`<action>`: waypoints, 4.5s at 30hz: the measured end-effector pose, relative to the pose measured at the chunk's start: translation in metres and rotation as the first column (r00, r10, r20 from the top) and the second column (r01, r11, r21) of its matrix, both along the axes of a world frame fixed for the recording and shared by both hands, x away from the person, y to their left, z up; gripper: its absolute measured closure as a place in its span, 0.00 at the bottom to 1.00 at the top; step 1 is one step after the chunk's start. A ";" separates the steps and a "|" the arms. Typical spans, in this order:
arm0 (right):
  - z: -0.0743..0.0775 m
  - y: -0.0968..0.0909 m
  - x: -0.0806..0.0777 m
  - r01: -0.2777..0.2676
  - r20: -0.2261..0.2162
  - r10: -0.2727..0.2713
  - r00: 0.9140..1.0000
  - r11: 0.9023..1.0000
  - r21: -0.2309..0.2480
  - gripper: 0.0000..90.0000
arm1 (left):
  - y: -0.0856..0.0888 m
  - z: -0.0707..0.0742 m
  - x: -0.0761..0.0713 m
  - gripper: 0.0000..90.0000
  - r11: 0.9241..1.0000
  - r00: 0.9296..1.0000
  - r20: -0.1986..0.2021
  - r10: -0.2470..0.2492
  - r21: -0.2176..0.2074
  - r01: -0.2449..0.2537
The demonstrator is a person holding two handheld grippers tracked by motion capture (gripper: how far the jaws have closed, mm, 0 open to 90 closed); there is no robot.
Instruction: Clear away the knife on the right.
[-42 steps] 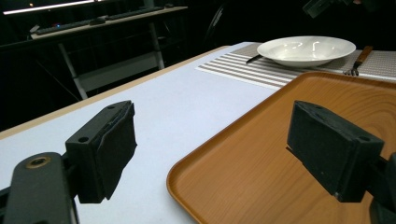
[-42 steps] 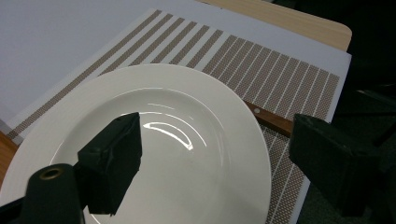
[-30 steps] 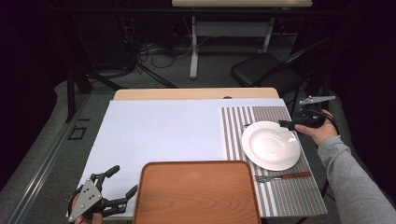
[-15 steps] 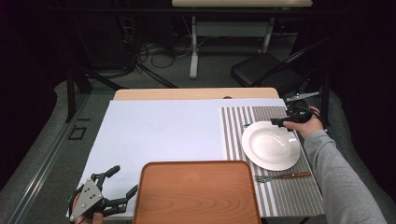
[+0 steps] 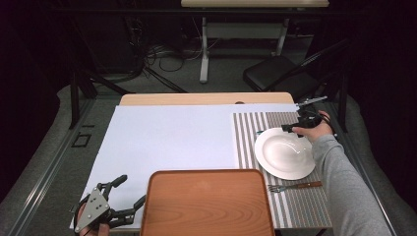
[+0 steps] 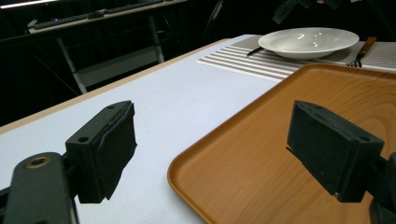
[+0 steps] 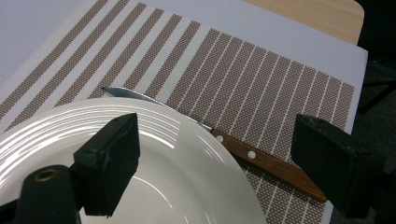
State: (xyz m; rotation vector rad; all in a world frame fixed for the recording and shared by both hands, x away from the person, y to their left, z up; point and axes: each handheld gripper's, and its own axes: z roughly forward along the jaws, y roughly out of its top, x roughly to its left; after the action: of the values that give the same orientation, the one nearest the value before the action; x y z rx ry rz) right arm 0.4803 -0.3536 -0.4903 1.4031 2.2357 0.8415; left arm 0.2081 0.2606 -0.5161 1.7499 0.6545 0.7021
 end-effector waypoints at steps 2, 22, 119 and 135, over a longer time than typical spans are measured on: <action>-0.002 0.000 0.003 0.007 -0.014 -0.007 1.000 1.000 -0.008 0.17 | 0.000 0.000 0.000 0.17 1.000 1.000 0.000 0.002 0.003 -0.002; -0.007 -0.005 0.029 0.018 -0.069 -0.020 0.997 0.999 -0.027 0.21 | 0.001 -0.004 0.004 0.17 1.000 1.000 -0.019 0.018 0.006 -0.018; -0.023 0.007 0.058 -0.736 -0.500 0.551 0.668 0.385 -0.557 0.69 | 0.013 -0.006 0.002 0.17 0.994 0.994 -0.031 0.108 0.008 -0.107; -0.032 0.009 0.062 -0.757 -0.541 0.538 0.646 0.367 -0.540 0.71 | 0.013 -0.006 0.002 0.17 0.994 0.993 -0.034 0.112 0.011 -0.111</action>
State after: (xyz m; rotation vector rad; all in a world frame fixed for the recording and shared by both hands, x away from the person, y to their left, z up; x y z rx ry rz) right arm 0.5426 -0.3448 -0.5224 0.1702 2.8873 -0.1972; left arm 0.2105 0.2738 -0.5226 1.7478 0.7789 0.7534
